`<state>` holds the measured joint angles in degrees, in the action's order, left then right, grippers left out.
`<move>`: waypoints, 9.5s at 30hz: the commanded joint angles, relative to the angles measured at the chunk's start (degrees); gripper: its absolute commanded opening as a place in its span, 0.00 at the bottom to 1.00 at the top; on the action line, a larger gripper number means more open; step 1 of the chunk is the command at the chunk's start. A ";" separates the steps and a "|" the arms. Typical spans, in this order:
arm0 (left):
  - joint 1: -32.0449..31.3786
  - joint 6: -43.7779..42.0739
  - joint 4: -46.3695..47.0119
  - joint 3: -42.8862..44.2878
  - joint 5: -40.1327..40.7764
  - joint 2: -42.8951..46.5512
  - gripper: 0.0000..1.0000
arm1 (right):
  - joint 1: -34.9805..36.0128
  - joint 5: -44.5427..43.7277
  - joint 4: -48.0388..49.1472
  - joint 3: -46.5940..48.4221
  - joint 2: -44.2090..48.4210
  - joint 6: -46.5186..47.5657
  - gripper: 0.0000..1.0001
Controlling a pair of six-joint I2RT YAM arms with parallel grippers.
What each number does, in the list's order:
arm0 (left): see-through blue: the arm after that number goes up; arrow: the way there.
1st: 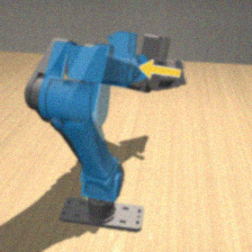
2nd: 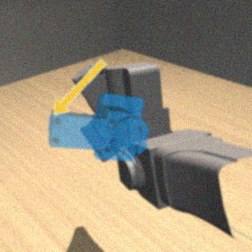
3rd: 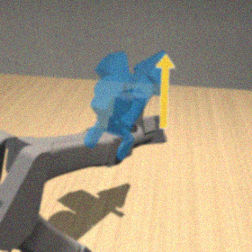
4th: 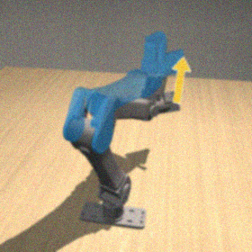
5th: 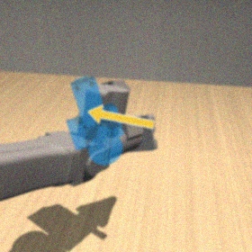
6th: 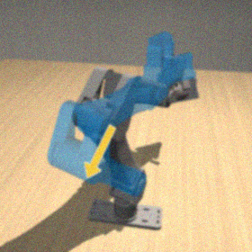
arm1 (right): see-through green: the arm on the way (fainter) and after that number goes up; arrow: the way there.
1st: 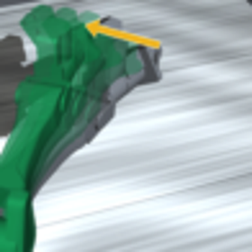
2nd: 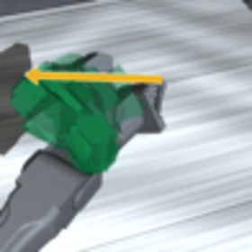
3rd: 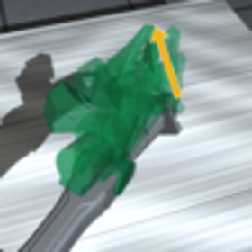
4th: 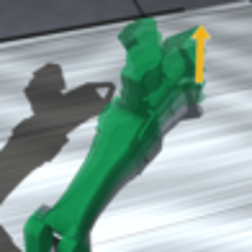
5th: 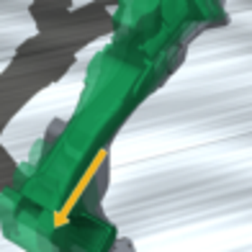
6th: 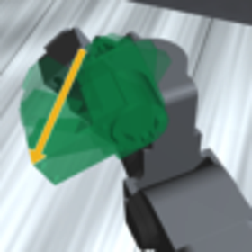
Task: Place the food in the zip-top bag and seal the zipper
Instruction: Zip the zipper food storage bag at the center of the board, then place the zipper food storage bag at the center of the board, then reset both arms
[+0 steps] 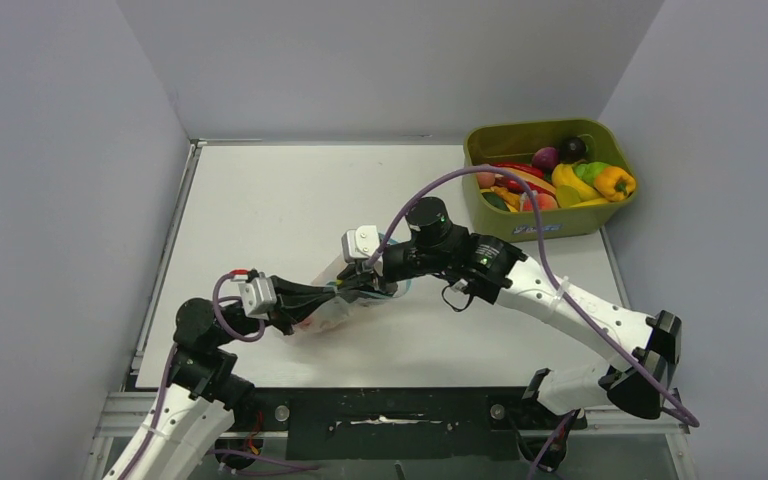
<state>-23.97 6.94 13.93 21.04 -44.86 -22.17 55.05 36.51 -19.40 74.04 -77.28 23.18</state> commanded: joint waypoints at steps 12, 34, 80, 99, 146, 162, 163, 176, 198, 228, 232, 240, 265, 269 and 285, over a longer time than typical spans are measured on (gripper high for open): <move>-0.20 7.25 14.77 0.82 0.54 -0.13 0.00 | -2.24 -4.78 -3.19 0.93 4.86 0.67 0.00; -0.20 -2.72 2.33 8.61 -1.77 -7.72 0.35 | -1.97 3.12 4.32 -0.32 3.11 -3.05 0.00; -0.17 -5.47 0.12 9.57 1.09 -4.94 0.11 | -8.28 -0.73 -3.19 -5.07 8.34 -0.15 0.00; -0.20 -2.97 7.61 8.38 -3.09 -12.62 0.35 | -4.87 1.28 -1.67 -3.09 4.45 -0.23 0.00; -0.01 -19.15 -23.32 17.11 24.45 -7.38 0.00 | -8.19 -11.99 -8.40 -11.94 15.13 -4.00 0.00; 0.08 -17.94 -24.88 16.84 26.07 -6.48 0.00 | -11.73 -16.71 -16.32 -12.95 21.65 -4.92 0.00; 0.13 -17.85 -24.84 16.84 26.04 -6.51 0.00 | -11.98 -16.99 -16.75 -13.02 22.10 -5.03 0.00; 0.31 -15.74 -23.69 14.50 26.92 -6.21 0.00 | -12.86 -25.16 -23.51 -11.91 26.41 -8.95 0.00; 0.34 -11.81 -23.36 11.97 22.07 -0.08 0.00 | -12.95 -5.26 -13.40 -17.13 28.67 -14.88 0.00; 0.37 -8.90 -24.73 14.11 30.78 3.60 0.68 | -21.84 -15.94 5.72 -4.61 -2.46 -8.61 0.00; 0.37 -5.93 -24.09 12.62 33.28 3.97 0.70 | -23.86 -13.83 7.86 -2.07 -7.02 -8.48 0.01; 0.38 2.65 -21.75 9.85 39.05 4.12 0.71 | -25.90 -12.98 9.79 2.51 -13.57 -8.84 0.08; 0.32 11.22 -20.49 13.40 53.15 -3.58 0.73 | -26.00 -24.50 13.83 -17.93 12.19 -29.32 0.98; 0.32 11.52 -20.32 15.55 53.02 -3.57 0.73 | -25.95 -30.08 11.25 -20.69 19.33 -32.14 0.98; 0.32 12.84 -21.14 17.42 52.32 -2.73 0.73 | -26.05 -44.36 2.06 -22.62 32.41 -47.45 0.98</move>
<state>-23.90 19.07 -10.00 36.45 7.49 -24.86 29.21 -4.93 -18.74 52.58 -47.24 -21.17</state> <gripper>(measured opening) 0.731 0.978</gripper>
